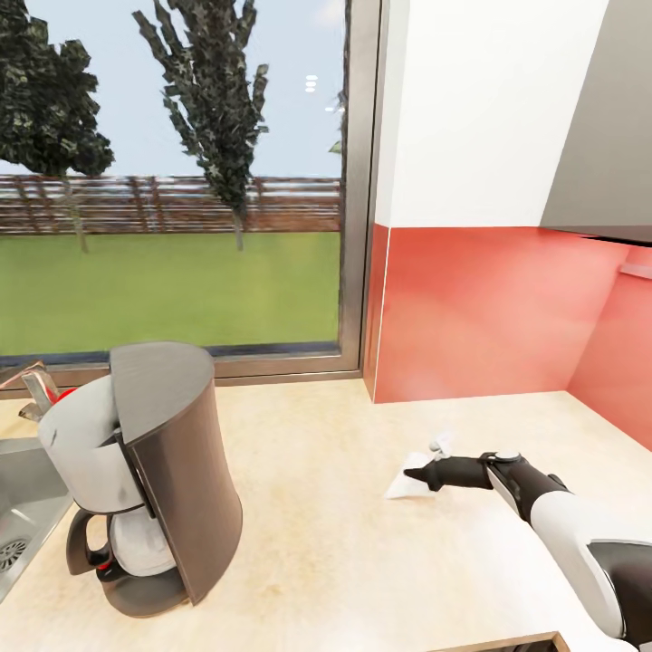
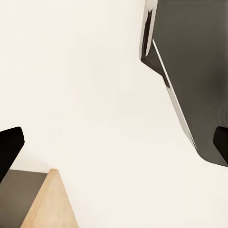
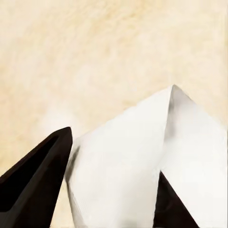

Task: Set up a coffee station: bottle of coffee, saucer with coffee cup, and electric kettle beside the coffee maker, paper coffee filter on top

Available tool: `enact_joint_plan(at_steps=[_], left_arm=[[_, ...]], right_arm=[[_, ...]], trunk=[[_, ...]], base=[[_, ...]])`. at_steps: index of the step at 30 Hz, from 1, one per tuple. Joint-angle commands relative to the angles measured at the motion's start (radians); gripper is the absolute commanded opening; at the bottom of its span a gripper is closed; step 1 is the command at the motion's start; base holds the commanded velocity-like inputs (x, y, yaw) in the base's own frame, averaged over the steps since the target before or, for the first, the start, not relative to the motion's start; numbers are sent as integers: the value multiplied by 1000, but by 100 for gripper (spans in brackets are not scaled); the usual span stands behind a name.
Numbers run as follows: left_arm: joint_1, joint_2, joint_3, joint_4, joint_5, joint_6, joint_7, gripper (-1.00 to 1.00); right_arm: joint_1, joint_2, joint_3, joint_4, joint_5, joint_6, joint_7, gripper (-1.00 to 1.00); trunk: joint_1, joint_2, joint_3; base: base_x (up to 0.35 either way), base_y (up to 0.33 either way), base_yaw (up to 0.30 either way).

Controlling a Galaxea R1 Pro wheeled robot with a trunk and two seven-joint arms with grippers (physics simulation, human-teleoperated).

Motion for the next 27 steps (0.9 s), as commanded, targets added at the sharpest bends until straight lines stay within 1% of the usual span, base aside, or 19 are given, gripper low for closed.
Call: enact_joint_plan(at_steps=[1, 19, 27], left_arm=[[0, 0, 8, -1, -11, 3, 3, 100], [0, 0, 8, -1, -11, 1, 2, 100], [0, 4, 7, -1, -12, 0, 1, 100]], right_arm=[[0, 0, 15, -1, 3, 8, 4, -100], [1, 0, 15, -1, 3, 8, 4, -100], [1, 4, 15, -2, 1, 11, 5, -100]], trunk=[[1, -2, -2], [1, -2, -2], [1, -2, -2]], base=[[0, 0, 0], [0, 0, 0], [0, 0, 0]])
